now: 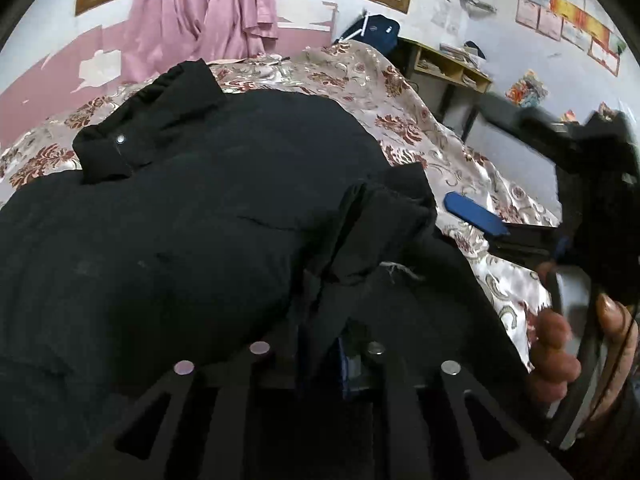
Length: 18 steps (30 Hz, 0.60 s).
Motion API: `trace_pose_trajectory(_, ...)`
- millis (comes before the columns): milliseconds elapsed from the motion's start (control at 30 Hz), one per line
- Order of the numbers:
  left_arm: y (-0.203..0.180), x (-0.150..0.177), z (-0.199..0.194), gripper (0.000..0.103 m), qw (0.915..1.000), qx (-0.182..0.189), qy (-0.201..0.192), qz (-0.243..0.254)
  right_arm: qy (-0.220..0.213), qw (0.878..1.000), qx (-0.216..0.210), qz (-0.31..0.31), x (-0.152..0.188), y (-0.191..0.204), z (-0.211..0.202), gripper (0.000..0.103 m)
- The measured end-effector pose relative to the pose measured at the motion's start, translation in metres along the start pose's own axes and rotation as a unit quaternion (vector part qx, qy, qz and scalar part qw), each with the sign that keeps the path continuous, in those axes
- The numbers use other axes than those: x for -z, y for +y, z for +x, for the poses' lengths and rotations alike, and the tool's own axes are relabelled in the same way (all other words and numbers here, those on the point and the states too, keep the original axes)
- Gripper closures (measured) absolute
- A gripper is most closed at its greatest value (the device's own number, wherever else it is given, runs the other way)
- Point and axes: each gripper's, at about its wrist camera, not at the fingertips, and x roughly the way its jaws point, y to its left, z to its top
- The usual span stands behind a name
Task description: Fold large clothes
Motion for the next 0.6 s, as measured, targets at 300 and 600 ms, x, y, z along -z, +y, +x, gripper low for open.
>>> trace_pose_trajectory(300,-0.024,0.028,-0.036,0.015,0.9974,-0.018,-0.019,0.066,0.04,0.999,0.026,-0.011,0.008,-0.003,0.019,0.001)
trace_pose_trajectory(600,0.064,0.049,-0.091,0.015,0.9934,-0.1,0.041,-0.039,0.083,0.969,0.193,-0.131,0.03,0.036,0.022,0.028)
